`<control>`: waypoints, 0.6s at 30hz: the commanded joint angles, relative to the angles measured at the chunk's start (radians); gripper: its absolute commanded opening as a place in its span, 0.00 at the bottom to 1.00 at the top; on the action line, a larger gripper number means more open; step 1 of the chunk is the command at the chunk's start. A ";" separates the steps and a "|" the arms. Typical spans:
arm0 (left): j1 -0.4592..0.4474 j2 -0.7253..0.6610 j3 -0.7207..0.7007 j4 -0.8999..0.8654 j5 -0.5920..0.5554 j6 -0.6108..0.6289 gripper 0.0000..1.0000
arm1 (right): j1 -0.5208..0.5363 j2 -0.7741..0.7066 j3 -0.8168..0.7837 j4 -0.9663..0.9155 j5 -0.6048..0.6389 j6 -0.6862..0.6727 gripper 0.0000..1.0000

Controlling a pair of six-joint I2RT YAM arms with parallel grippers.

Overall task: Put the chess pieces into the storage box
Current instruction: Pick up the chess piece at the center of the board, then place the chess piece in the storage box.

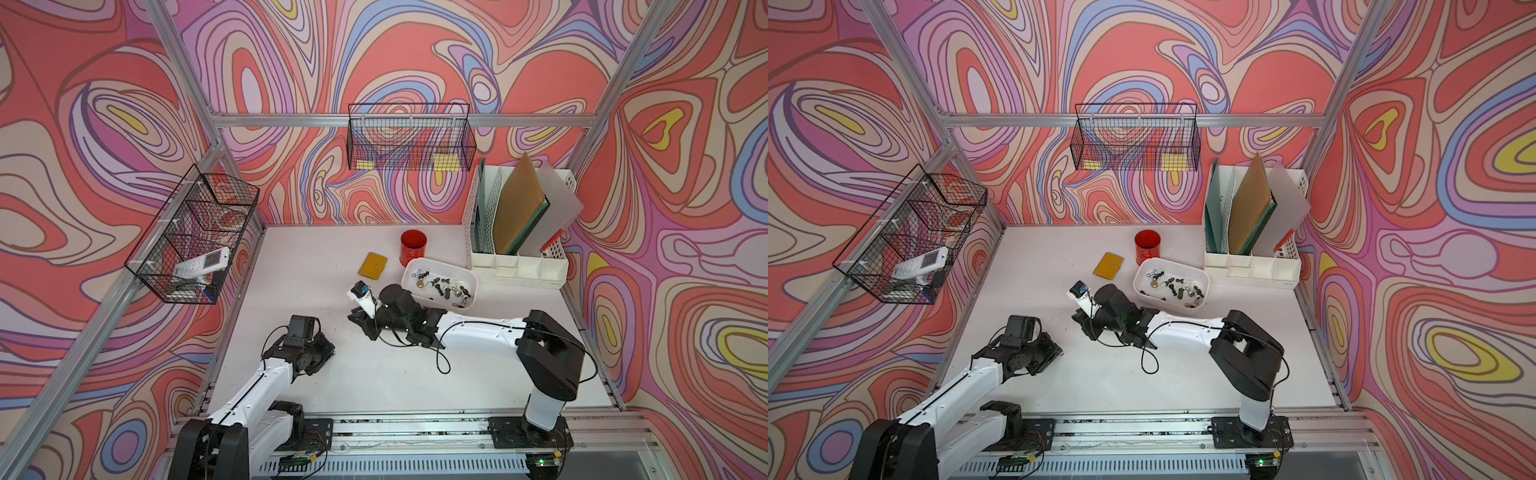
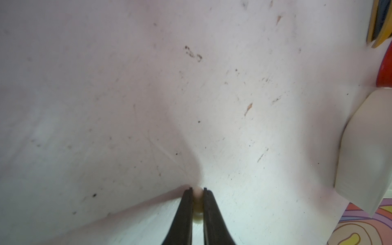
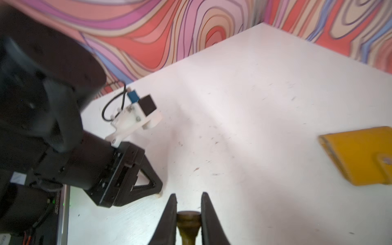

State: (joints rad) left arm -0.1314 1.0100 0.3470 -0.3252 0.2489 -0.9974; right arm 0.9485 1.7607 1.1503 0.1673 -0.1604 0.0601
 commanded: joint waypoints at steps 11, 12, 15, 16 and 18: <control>-0.004 -0.019 -0.003 -0.093 -0.053 0.052 0.23 | -0.547 -0.077 -0.035 -0.221 -0.004 0.008 0.12; -0.004 -0.020 -0.004 -0.093 -0.053 0.052 0.23 | -0.576 -0.052 -0.019 -0.224 -0.018 0.016 0.12; -0.003 -0.021 -0.002 -0.095 -0.048 0.055 0.25 | -0.609 0.020 0.013 -0.221 -0.010 0.022 0.13; -0.004 -0.021 -0.001 -0.097 -0.049 0.057 0.25 | -0.616 0.054 0.022 -0.219 -0.002 0.027 0.14; -0.003 -0.023 0.002 -0.106 -0.050 0.062 0.26 | -0.624 0.098 0.043 -0.220 -0.009 0.032 0.16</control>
State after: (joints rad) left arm -0.1314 0.9901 0.3470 -0.3634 0.2245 -0.9596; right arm 0.3248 1.8114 1.1534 -0.0311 -0.1474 0.0746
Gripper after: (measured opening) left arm 0.256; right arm 0.183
